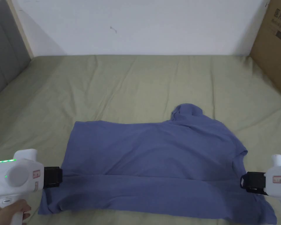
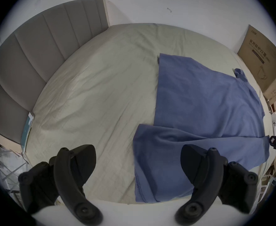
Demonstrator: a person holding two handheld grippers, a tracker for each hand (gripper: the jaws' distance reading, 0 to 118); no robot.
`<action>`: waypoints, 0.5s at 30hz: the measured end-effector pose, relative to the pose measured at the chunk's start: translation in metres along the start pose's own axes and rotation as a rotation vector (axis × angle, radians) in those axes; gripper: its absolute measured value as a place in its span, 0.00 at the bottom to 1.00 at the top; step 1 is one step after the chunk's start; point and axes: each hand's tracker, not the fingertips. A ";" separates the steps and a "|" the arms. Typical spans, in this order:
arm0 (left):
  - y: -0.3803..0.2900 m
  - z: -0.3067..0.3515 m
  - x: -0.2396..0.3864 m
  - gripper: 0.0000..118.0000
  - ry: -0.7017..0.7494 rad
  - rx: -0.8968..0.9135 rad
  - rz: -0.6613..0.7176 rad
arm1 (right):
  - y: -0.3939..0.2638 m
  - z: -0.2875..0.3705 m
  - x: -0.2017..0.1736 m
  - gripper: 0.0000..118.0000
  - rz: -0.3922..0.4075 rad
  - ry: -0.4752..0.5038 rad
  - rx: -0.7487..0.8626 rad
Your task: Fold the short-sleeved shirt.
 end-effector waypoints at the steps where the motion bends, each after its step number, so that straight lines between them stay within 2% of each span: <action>1: -0.003 0.005 -0.002 0.88 -0.012 0.012 0.011 | -0.002 0.006 -0.001 0.62 0.010 0.002 0.013; 2: -0.008 0.012 -0.005 0.87 -0.014 0.001 0.015 | -0.007 0.016 -0.001 0.62 0.026 0.016 0.031; 3: -0.015 0.022 -0.008 0.80 -0.030 -0.001 0.018 | -0.011 0.026 -0.003 0.58 0.042 0.034 0.047; 4: -0.022 0.029 -0.011 0.66 -0.052 0.025 0.019 | -0.017 0.034 -0.005 0.49 0.055 0.045 0.061; 5: -0.033 0.039 -0.012 0.43 -0.061 0.044 0.009 | -0.024 0.042 -0.009 0.33 0.060 0.036 0.074; 6: -0.041 0.045 -0.012 0.11 -0.061 0.042 -0.001 | -0.031 0.047 -0.009 0.09 0.065 0.031 0.084; 7: -0.054 0.050 -0.011 0.01 -0.059 0.034 -0.023 | -0.042 0.051 -0.011 0.08 0.070 0.033 0.085; 9: -0.076 0.057 -0.010 0.00 -0.041 0.042 -0.021 | -0.060 0.053 -0.014 0.04 0.062 0.067 0.076; 12: -0.092 0.047 -0.021 0.01 -0.076 0.043 0.021 | -0.076 0.046 -0.015 0.04 0.047 0.073 0.025; 13: -0.093 0.043 -0.024 0.06 -0.095 0.055 0.027 | -0.079 0.044 -0.016 0.04 0.043 0.067 0.032; 14: -0.091 0.039 -0.026 0.24 -0.091 0.065 0.041 | -0.081 0.041 -0.016 0.04 0.044 0.072 0.026; 15: -0.086 0.034 -0.026 0.60 -0.068 0.059 0.052 | -0.081 0.040 -0.017 0.04 0.049 0.081 0.011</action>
